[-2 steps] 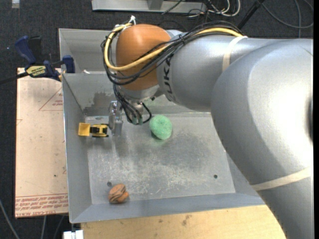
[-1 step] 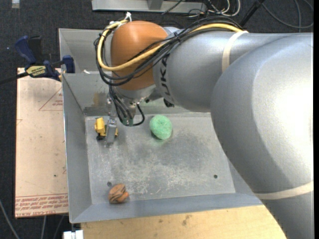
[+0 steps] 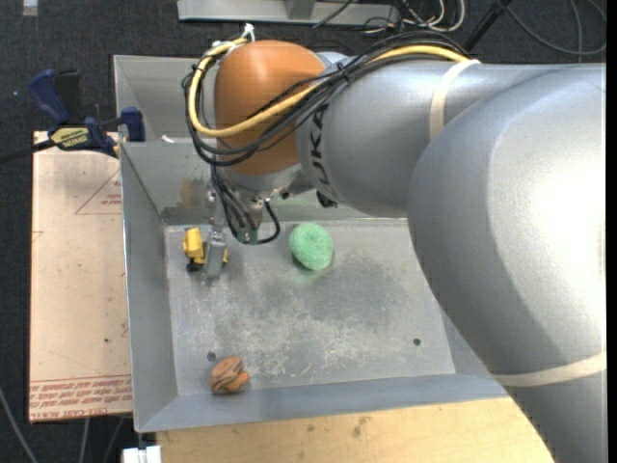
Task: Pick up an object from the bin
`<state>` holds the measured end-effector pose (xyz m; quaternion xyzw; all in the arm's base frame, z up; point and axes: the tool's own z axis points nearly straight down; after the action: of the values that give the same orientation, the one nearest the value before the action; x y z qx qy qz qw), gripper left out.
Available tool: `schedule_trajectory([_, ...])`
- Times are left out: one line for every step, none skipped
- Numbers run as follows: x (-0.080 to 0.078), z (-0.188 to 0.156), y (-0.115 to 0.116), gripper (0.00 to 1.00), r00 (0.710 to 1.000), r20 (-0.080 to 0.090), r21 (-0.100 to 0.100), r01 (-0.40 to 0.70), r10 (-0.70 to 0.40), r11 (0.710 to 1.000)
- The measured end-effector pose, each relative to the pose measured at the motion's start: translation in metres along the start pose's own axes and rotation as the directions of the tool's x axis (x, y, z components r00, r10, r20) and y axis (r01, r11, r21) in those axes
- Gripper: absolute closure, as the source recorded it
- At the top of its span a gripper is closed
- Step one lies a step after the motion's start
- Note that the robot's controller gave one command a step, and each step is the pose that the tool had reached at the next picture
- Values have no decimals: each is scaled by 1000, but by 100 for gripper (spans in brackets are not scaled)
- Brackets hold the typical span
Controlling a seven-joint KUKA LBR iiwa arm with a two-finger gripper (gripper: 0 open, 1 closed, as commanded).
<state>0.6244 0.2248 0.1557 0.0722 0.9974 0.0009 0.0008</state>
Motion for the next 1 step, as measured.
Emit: schedule_trajectory([-9, 38, 8, 0, 998, 5, -3, -62, 62, 998])
